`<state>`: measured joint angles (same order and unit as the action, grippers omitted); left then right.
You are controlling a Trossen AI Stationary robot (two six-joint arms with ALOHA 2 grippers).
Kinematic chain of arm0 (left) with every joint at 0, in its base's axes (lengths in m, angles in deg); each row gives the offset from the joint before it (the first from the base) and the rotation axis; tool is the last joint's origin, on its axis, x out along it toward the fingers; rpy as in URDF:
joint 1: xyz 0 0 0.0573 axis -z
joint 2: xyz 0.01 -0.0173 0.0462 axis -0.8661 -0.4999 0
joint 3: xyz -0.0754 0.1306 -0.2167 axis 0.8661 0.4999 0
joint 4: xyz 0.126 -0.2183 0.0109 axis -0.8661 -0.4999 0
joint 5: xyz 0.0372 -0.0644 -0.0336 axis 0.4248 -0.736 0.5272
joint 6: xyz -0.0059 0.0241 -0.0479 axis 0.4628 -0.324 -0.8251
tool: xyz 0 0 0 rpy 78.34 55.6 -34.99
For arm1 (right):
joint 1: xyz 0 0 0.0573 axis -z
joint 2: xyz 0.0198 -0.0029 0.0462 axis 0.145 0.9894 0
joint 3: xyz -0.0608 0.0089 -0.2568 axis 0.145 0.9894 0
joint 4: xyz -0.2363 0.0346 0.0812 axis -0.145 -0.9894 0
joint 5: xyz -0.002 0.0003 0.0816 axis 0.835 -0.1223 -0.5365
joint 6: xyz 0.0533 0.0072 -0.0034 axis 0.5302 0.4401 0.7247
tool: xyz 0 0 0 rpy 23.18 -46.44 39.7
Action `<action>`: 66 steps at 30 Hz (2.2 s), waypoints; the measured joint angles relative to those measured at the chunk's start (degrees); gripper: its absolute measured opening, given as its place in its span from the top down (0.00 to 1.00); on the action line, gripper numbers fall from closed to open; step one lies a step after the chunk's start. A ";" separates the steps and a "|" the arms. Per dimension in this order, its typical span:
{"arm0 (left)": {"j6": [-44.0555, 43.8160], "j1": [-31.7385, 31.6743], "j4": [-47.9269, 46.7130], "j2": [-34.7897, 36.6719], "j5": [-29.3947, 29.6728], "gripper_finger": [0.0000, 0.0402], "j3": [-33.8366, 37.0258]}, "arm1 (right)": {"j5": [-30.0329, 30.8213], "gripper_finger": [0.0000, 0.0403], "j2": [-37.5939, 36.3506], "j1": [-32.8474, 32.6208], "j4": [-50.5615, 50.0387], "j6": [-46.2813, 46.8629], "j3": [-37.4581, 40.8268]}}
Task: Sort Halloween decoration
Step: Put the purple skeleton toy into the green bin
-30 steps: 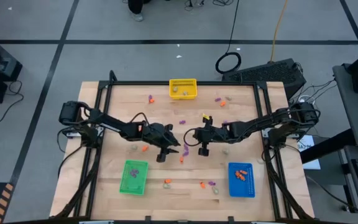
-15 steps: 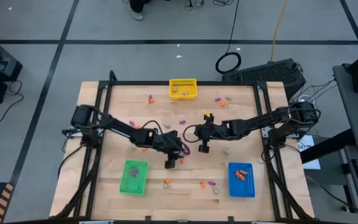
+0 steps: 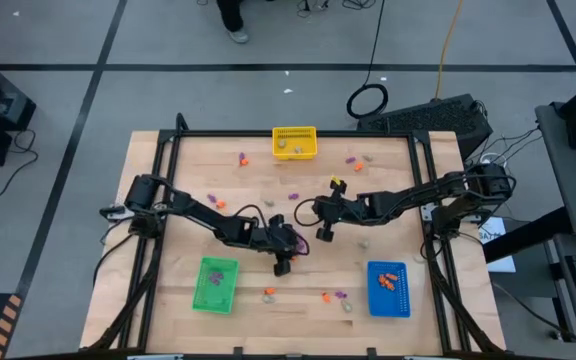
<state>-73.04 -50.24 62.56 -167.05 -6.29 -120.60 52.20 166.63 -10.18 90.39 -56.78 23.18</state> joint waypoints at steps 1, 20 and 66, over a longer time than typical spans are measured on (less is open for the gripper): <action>-0.49 0.06 0.01 -0.48 0.74 0.60 0.02 | 0.17 1.00 0.00 0.01 0.43 0.02 0.00; 4.66 -0.16 0.64 -0.14 2.01 0.97 0.17 | 1.36 1.00 0.00 0.04 3.17 -1.45 0.00; -34.88 27.88 -57.45 23.93 1.51 0.97 1.35 | 1.04 1.00 0.00 -0.19 2.10 0.03 0.00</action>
<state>-107.92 -22.36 5.11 -143.12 -4.78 -119.25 53.25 166.63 -10.37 92.49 -56.75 23.18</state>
